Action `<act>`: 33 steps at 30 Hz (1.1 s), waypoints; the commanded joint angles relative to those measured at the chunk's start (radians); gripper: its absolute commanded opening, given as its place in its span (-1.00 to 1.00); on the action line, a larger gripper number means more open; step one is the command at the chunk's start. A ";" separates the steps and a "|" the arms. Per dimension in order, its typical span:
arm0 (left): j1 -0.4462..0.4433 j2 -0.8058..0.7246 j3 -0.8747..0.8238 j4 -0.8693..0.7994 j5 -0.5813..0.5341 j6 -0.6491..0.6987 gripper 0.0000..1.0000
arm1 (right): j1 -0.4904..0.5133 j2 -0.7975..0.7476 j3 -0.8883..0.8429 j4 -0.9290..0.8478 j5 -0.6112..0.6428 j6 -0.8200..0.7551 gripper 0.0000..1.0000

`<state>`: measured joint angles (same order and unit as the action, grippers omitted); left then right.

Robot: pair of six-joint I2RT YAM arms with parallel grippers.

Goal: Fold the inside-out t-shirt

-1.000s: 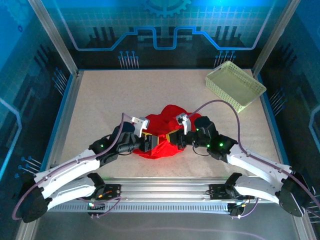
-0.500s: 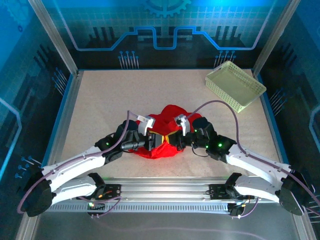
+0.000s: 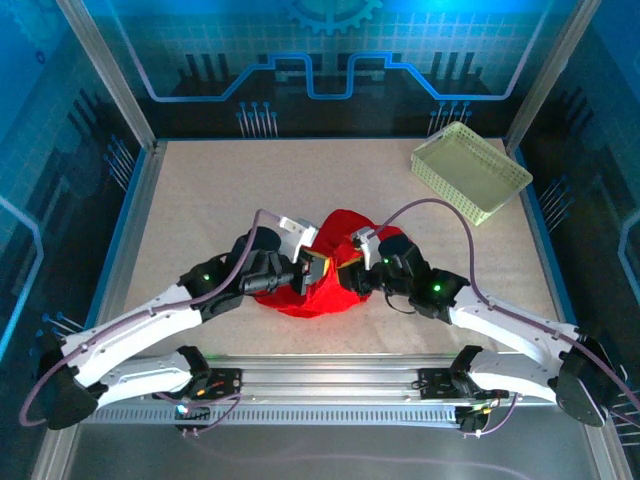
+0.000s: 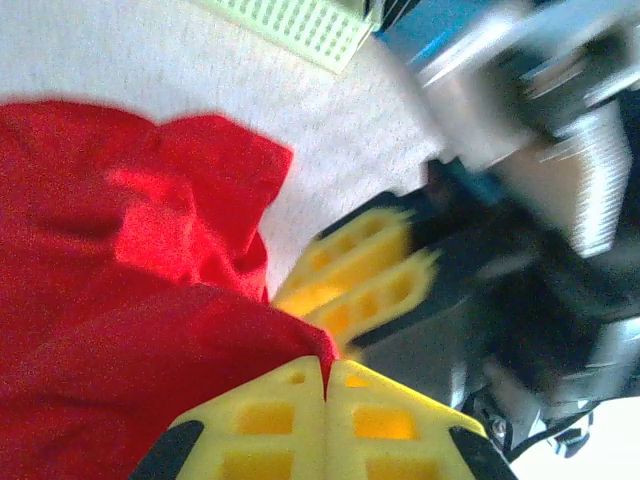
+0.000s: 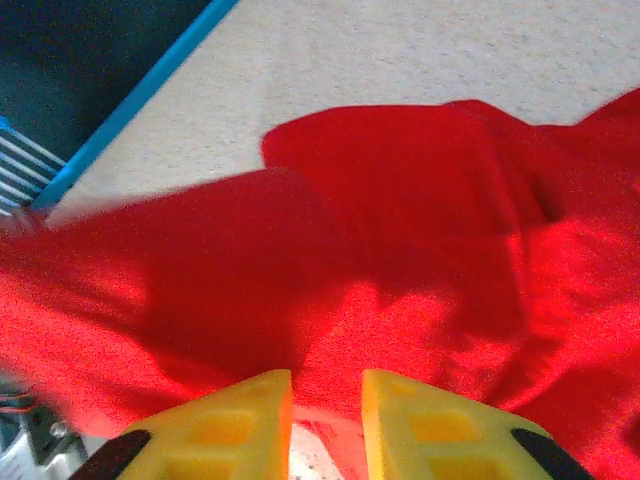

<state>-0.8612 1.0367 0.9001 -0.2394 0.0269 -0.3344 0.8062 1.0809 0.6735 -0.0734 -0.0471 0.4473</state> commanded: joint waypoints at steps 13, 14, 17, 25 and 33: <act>-0.050 0.114 0.113 -0.073 -0.088 0.127 -1.00 | 0.039 -0.176 -0.096 0.079 -0.027 -0.117 0.40; -0.050 0.114 0.107 -0.058 -0.071 0.121 -1.00 | 0.042 -0.155 -0.096 0.091 -0.027 -0.109 0.40; -0.050 0.118 0.093 -0.023 -0.035 0.107 -0.97 | 0.051 -0.088 -0.094 0.134 -0.030 -0.098 0.39; -0.049 0.144 0.068 0.005 0.045 0.086 -0.79 | 0.058 0.004 -0.053 0.151 0.064 -0.069 0.01; 0.006 0.086 -0.046 0.052 -0.046 -0.073 -0.23 | 0.064 -0.098 -0.181 0.013 0.180 0.033 -0.61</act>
<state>-0.8944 1.1717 0.9131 -0.2386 0.0120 -0.3019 0.8536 1.0317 0.5571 0.0124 0.0715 0.4194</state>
